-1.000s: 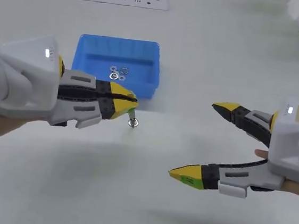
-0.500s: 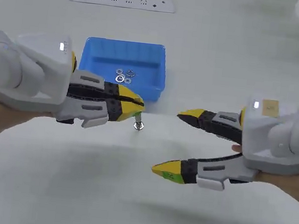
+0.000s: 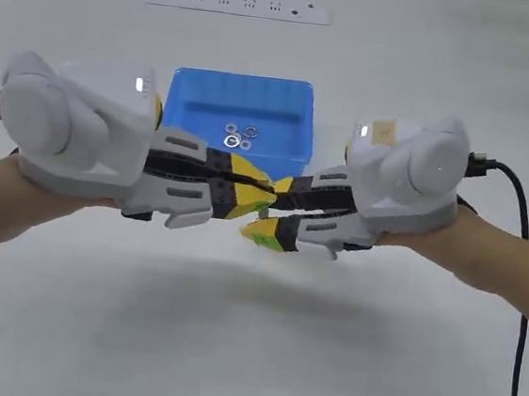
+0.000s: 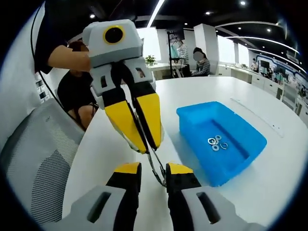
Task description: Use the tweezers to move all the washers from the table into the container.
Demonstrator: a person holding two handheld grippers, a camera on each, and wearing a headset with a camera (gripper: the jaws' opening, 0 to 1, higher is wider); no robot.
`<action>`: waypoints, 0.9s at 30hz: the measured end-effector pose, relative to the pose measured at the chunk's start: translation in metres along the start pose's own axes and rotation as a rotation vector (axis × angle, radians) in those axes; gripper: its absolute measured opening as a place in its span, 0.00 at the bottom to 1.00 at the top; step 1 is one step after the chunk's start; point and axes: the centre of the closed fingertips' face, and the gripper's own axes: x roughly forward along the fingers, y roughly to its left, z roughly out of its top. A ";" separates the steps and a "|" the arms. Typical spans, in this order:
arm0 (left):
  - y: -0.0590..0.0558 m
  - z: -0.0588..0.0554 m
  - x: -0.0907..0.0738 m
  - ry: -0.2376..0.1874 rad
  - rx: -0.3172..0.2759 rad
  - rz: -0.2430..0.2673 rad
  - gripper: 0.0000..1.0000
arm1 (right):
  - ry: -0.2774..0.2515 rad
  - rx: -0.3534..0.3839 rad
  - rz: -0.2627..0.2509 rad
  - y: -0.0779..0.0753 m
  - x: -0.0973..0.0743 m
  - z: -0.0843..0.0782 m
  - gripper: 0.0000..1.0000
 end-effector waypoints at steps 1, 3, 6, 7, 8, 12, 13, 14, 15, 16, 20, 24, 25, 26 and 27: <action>0.000 0.000 0.000 0.000 0.002 0.000 0.05 | 0.004 -0.003 -0.001 -0.001 0.000 -0.001 0.22; -0.001 0.000 0.001 0.000 0.005 -0.001 0.05 | 0.000 -0.004 -0.003 -0.003 -0.002 0.000 0.21; 0.000 0.000 0.001 0.001 0.004 0.000 0.05 | 0.003 -0.029 -0.015 -0.008 -0.003 -0.001 0.16; 0.000 0.000 0.001 0.002 0.004 0.000 0.05 | 0.005 -0.036 -0.017 -0.009 -0.003 -0.001 0.14; 0.000 0.000 0.002 0.003 0.005 -0.001 0.05 | 0.006 -0.040 -0.020 -0.009 -0.003 -0.001 0.13; 0.001 0.000 0.002 0.007 0.007 0.005 0.06 | 0.011 -0.083 -0.018 -0.009 -0.003 -0.001 0.12; 0.001 0.000 0.002 0.009 0.006 0.011 0.06 | 0.012 -0.084 -0.019 -0.010 -0.003 -0.001 0.11; 0.001 0.000 0.002 0.010 0.000 0.017 0.06 | 0.013 -0.093 -0.022 -0.010 -0.003 -0.001 0.11; 0.000 0.000 0.002 0.009 -0.063 0.020 0.06 | 0.014 -0.100 -0.022 -0.009 -0.003 0.000 0.11; 0.000 0.000 0.002 0.009 -0.083 0.022 0.07 | 0.015 -0.102 -0.024 -0.009 -0.003 -0.001 0.11; -0.006 0.001 0.000 0.017 -0.070 0.021 0.19 | 0.014 -0.086 -0.032 -0.009 -0.004 0.000 0.10; -0.007 0.003 -0.007 0.021 -0.077 0.037 0.19 | 0.007 -0.083 -0.046 -0.009 -0.006 0.003 0.10; -0.007 0.003 -0.009 0.021 -0.078 0.042 0.19 | 0.007 -0.081 -0.050 -0.009 -0.006 0.004 0.10; -0.006 0.003 -0.012 0.022 -0.081 0.053 0.20 | 0.006 -0.081 -0.054 -0.009 -0.007 0.005 0.10; -0.006 0.003 -0.014 0.022 -0.085 0.062 0.21 | 0.002 -0.081 -0.058 -0.007 -0.009 0.007 0.10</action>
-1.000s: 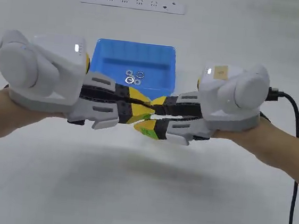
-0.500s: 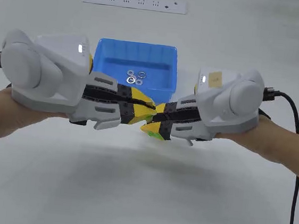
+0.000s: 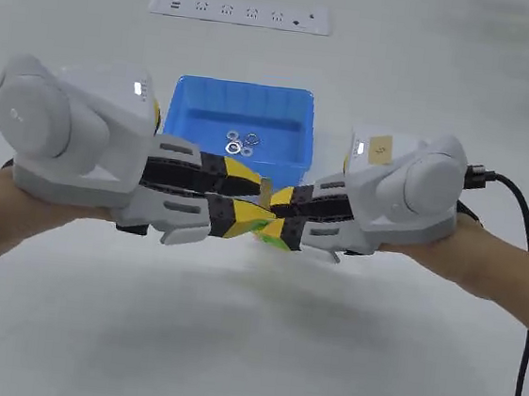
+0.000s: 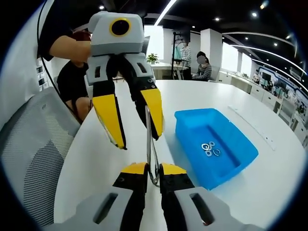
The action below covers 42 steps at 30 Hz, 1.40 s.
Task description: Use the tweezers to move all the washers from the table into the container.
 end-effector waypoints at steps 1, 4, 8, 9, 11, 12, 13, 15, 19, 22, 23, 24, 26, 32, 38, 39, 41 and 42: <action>0.001 0.000 -0.003 -0.007 -0.012 0.015 0.23 | -0.004 0.001 -0.004 0.000 -0.001 0.002 0.10; 0.005 0.000 -0.012 -0.014 -0.013 0.072 0.29 | -0.026 0.003 -0.024 0.000 -0.006 0.010 0.10; 0.001 -0.003 -0.021 -0.002 0.000 0.106 0.36 | -0.044 0.006 -0.046 -0.001 -0.013 0.017 0.10; -0.001 -0.004 -0.023 -0.001 -0.001 0.110 0.37 | -0.047 0.007 -0.053 -0.001 -0.015 0.020 0.10; 0.000 -0.002 -0.028 -0.011 -0.016 0.143 0.41 | -0.053 0.003 -0.061 0.001 -0.019 0.024 0.10; 0.001 0.001 -0.031 -0.031 -0.040 0.165 0.44 | -0.056 0.002 -0.063 0.001 -0.021 0.026 0.10; 0.001 0.002 -0.033 -0.044 -0.057 0.175 0.49 | -0.060 0.002 -0.066 0.001 -0.022 0.027 0.10; 0.003 0.004 -0.039 -0.062 -0.071 0.202 0.53 | -0.065 -0.001 -0.077 0.001 -0.026 0.032 0.10; 0.003 0.003 -0.046 -0.068 -0.069 0.234 0.59 | -0.074 -0.009 -0.092 0.001 -0.033 0.040 0.10; 0.002 0.002 -0.051 -0.083 -0.074 0.247 0.63 | -0.081 -0.018 -0.099 0.000 -0.038 0.047 0.10; 0.001 0.002 -0.053 -0.086 -0.079 0.251 0.65 | -0.084 -0.024 -0.101 0.000 -0.039 0.051 0.10; 0.001 0.001 -0.054 -0.090 -0.082 0.261 0.68 | -0.085 -0.028 -0.103 -0.001 -0.040 0.053 0.10; 0.001 0.001 -0.057 -0.099 -0.086 0.272 0.75 | -0.086 -0.040 -0.109 -0.003 -0.042 0.059 0.10; -0.001 -0.006 -0.066 -0.110 -0.103 0.302 0.86 | -0.098 -0.080 -0.120 -0.016 -0.044 0.079 0.10; 0.000 -0.014 -0.076 -0.115 -0.150 0.333 0.96 | -0.099 -0.094 -0.133 -0.035 -0.039 0.091 0.10; 0.000 -0.015 -0.078 -0.121 -0.156 0.337 0.98 | -0.094 -0.111 -0.132 -0.039 -0.038 0.093 0.10; 0.001 -0.017 -0.080 -0.122 -0.165 0.344 0.99 | -0.088 -0.125 -0.128 -0.046 -0.037 0.096 0.10; 0.001 -0.018 -0.081 -0.123 -0.166 0.345 0.99 | -0.089 -0.130 -0.128 -0.049 -0.036 0.097 0.10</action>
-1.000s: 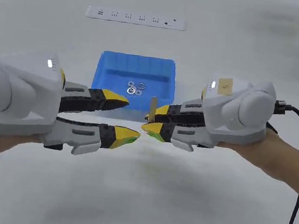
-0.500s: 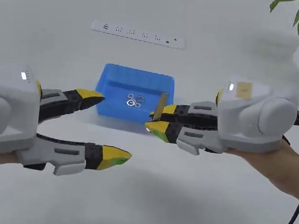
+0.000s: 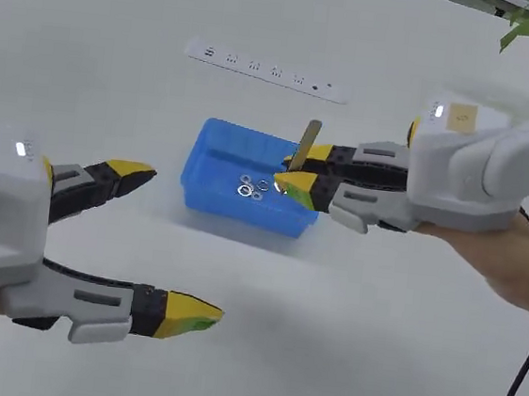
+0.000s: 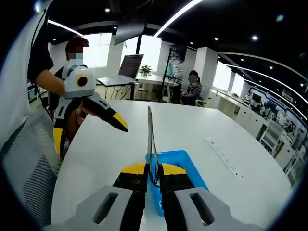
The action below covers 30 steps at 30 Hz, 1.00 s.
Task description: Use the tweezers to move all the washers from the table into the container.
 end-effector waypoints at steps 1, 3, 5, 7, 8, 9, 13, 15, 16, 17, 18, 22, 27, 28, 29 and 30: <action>0.001 -0.001 -0.001 -0.003 -0.005 0.003 0.99 | 0.004 -0.002 0.002 -0.005 0.003 -0.001 0.10; 0.002 -0.003 -0.001 -0.003 -0.014 0.004 0.99 | 0.016 -0.011 0.001 -0.012 0.007 -0.003 0.10; 0.002 -0.005 -0.001 0.004 -0.013 0.006 0.99 | 0.015 -0.014 -0.001 -0.020 0.013 -0.005 0.10; 0.002 -0.008 -0.002 0.018 0.006 0.004 0.99 | 0.009 -0.009 -0.003 -0.028 0.021 -0.006 0.10; 0.002 -0.009 -0.002 0.027 0.012 0.003 0.99 | 0.009 -0.008 -0.004 -0.031 0.024 -0.008 0.10; 0.002 -0.011 -0.002 0.037 0.020 0.002 0.99 | 0.010 -0.002 -0.006 -0.036 0.029 -0.011 0.10; 0.004 -0.014 -0.003 0.051 0.036 0.005 0.99 | 0.006 0.028 -0.004 -0.045 0.044 -0.024 0.10; 0.007 -0.016 -0.004 0.058 0.032 0.011 0.99 | 0.013 0.055 -0.002 -0.048 0.053 -0.034 0.10; 0.009 -0.017 -0.005 0.061 0.029 0.013 0.99 | 0.023 0.055 0.003 -0.049 0.058 -0.040 0.10; 0.010 -0.018 -0.005 0.066 0.032 0.017 0.99 | 0.030 0.058 0.005 -0.049 0.062 -0.044 0.10; 0.010 -0.018 -0.006 0.068 0.034 0.018 0.99 | 0.041 0.064 0.013 -0.048 0.066 -0.049 0.10; 0.014 -0.020 -0.006 0.071 0.027 0.027 0.99 | 0.078 0.053 0.040 -0.042 0.074 -0.064 0.10; 0.012 -0.028 -0.002 0.107 0.041 0.022 0.99 | 0.104 0.051 0.058 -0.037 0.077 -0.077 0.11; 0.011 -0.028 -0.001 0.108 0.039 0.016 0.99 | 0.105 0.048 0.059 -0.036 0.077 -0.078 0.11; 0.010 -0.028 0.000 0.106 0.035 0.014 0.99 | 0.107 0.048 0.060 -0.036 0.076 -0.078 0.11; 0.009 -0.027 0.000 0.103 0.032 0.014 0.99 | 0.106 0.048 0.061 -0.035 0.076 -0.078 0.11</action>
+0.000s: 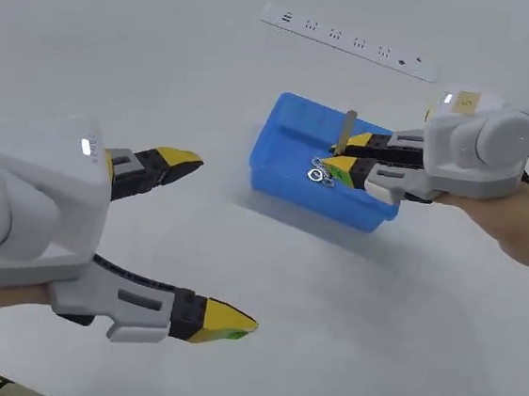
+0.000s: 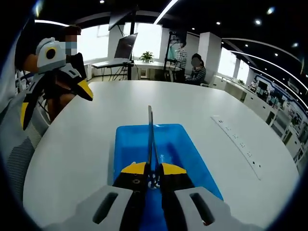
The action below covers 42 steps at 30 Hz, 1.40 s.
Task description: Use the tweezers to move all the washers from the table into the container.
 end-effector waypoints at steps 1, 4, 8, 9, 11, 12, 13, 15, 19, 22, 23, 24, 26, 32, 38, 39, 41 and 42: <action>-0.001 0.002 0.001 -0.003 -0.002 -0.001 0.99 | -0.001 -0.007 0.003 0.000 0.000 0.000 0.11; -0.003 0.007 0.002 -0.020 -0.004 0.001 0.99 | 0.003 -0.015 0.005 0.001 0.000 -0.001 0.11; -0.001 0.010 0.002 -0.026 -0.008 0.005 0.99 | -0.001 -0.011 0.005 0.001 -0.001 -0.001 0.11; 0.000 0.009 0.002 -0.019 -0.002 0.004 0.99 | 0.000 -0.014 0.004 0.001 -0.001 -0.001 0.11; 0.000 0.009 0.002 -0.017 0.001 0.005 0.99 | 0.003 -0.013 0.004 0.001 -0.001 -0.002 0.11; 0.000 0.009 0.002 -0.017 0.000 0.006 0.99 | 0.001 -0.010 0.003 0.001 -0.002 -0.001 0.11; 0.001 0.009 0.001 -0.019 0.000 0.008 0.99 | 0.001 -0.011 0.001 0.000 -0.003 -0.001 0.11; 0.003 0.009 0.001 -0.022 -0.001 0.011 0.99 | 0.000 -0.014 -0.004 0.000 -0.005 0.001 0.10; 0.010 0.013 0.010 -0.023 0.011 0.023 0.99 | -0.009 -0.035 -0.011 0.002 -0.010 0.012 0.09; 0.029 0.033 0.017 -0.076 0.047 0.076 0.96 | -0.012 -0.067 -0.020 0.004 -0.014 0.022 0.09; 0.035 0.038 0.018 -0.087 0.066 0.090 0.93 | -0.021 -0.084 -0.021 0.005 -0.016 0.028 0.09; 0.038 0.042 0.020 -0.095 0.075 0.092 0.91 | -0.025 -0.085 -0.021 0.006 -0.018 0.031 0.08; 0.045 0.053 0.023 -0.117 0.058 0.086 0.91 | -0.035 -0.087 -0.024 0.009 -0.024 0.038 0.08; 0.052 0.083 0.027 -0.174 0.102 0.058 0.80 | -0.024 -0.131 -0.003 0.026 -0.038 0.047 0.08; 0.037 0.102 0.043 -0.165 0.209 -0.060 0.62 | -0.007 -0.153 0.003 0.031 -0.044 0.046 0.08; 0.035 0.104 0.046 -0.164 0.225 -0.075 0.59 | -0.005 -0.155 0.002 0.030 -0.044 0.046 0.08; 0.031 0.111 0.053 -0.163 0.272 -0.093 0.52 | -0.001 -0.162 -0.001 0.030 -0.044 0.046 0.08; 0.029 0.116 0.056 -0.167 0.287 -0.102 0.49 | 0.000 -0.164 -0.002 0.029 -0.044 0.046 0.08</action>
